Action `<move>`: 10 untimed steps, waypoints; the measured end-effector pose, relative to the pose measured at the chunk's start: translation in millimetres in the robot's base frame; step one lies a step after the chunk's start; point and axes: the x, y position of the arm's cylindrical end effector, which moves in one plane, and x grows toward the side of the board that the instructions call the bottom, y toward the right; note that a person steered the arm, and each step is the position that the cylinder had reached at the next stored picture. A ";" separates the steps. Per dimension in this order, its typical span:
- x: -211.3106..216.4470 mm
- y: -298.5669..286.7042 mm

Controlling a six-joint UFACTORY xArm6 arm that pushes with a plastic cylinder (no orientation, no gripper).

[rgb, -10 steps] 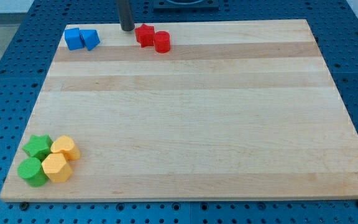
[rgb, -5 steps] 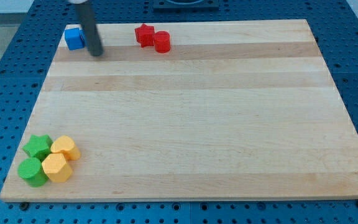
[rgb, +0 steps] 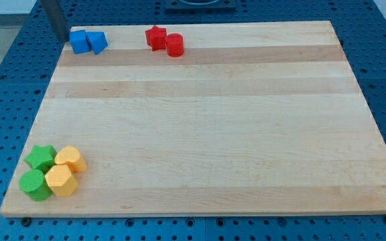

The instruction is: Place the blue blocks diagonal to the red blocks

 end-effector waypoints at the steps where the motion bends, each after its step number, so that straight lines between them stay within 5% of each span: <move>1: 33.9 26.0; 3: 76.0 69.9; 6: 0.1 43.2; 8: 39.0 79.4; 10: 23.3 86.3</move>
